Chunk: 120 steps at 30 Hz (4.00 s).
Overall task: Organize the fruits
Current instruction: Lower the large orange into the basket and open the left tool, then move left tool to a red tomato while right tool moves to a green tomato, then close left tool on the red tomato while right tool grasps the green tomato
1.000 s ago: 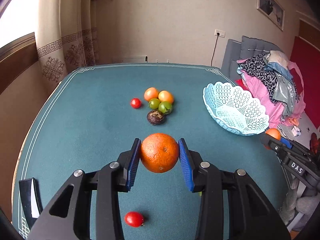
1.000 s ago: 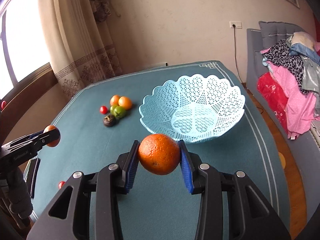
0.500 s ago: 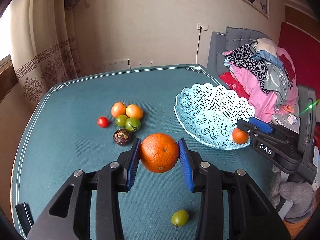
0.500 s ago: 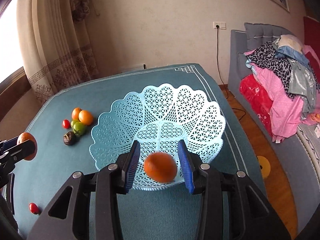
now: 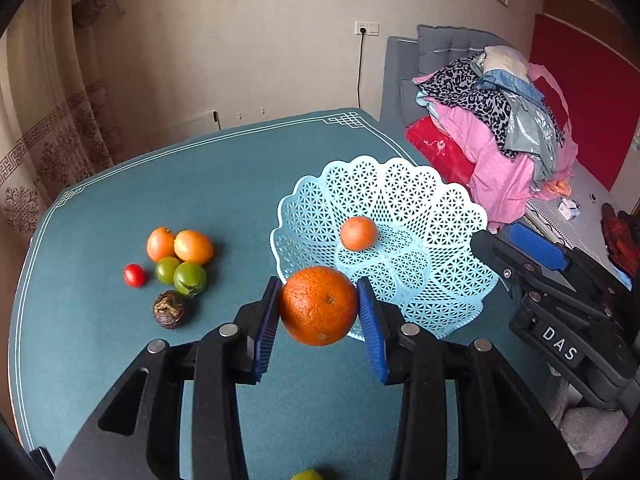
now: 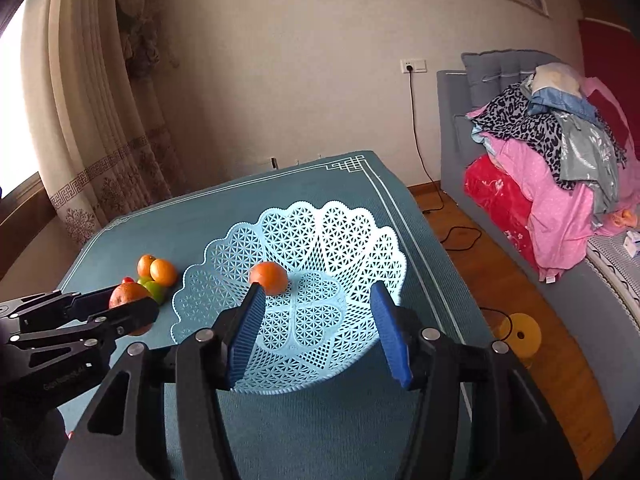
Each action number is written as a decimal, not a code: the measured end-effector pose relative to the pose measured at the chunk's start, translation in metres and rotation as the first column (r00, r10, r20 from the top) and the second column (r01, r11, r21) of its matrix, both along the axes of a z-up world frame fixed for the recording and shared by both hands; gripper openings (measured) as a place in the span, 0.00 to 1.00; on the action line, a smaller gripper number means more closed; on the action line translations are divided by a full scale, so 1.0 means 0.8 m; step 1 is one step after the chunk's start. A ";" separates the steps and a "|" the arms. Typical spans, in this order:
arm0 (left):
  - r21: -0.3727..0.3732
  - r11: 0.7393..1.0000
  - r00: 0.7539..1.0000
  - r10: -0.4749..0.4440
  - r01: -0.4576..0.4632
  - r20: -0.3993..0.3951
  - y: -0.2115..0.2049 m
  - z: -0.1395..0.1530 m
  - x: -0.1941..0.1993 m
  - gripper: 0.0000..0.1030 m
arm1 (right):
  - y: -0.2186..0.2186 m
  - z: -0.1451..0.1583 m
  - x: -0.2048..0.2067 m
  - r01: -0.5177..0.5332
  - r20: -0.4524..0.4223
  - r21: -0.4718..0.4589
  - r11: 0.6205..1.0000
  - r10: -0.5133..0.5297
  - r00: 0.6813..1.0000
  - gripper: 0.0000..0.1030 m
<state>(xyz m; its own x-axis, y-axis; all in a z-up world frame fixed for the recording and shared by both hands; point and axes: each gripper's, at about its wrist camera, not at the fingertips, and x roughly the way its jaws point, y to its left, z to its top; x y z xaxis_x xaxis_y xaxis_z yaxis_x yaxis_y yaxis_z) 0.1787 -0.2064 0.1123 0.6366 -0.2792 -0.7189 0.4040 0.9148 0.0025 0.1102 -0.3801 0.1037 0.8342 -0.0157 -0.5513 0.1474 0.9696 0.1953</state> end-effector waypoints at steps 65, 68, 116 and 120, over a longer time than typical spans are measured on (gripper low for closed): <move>0.040 0.931 0.932 0.363 -0.363 0.016 0.237 -0.019 -0.118 0.94 | 0.151 -0.027 -0.064 -0.365 -0.103 0.037 0.930 0.367 0.925 0.65; 0.051 0.925 0.926 0.377 -0.376 -0.021 0.249 -0.036 -0.125 0.94 | 0.160 -0.035 -0.067 -0.382 -0.123 0.042 0.923 0.384 0.915 0.65; 0.048 0.962 0.952 0.272 -0.268 -0.138 0.251 -0.098 -0.168 0.28 | 0.209 -0.093 -0.067 -0.465 -0.287 0.083 0.882 0.468 0.836 0.52; 0.054 0.962 0.954 0.274 -0.269 -0.120 0.250 -0.094 -0.168 0.28 | 0.214 -0.097 -0.063 -0.474 -0.294 0.079 0.877 0.475 0.830 0.44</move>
<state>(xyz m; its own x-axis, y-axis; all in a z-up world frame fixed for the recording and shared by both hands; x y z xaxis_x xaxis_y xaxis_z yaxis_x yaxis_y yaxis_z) 0.0442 -0.0068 0.0369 0.5893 -0.0803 -0.8039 0.1399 0.9902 0.0036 0.0600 -0.2093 0.0259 0.5368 0.3419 -0.7713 -0.2796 0.9346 0.2197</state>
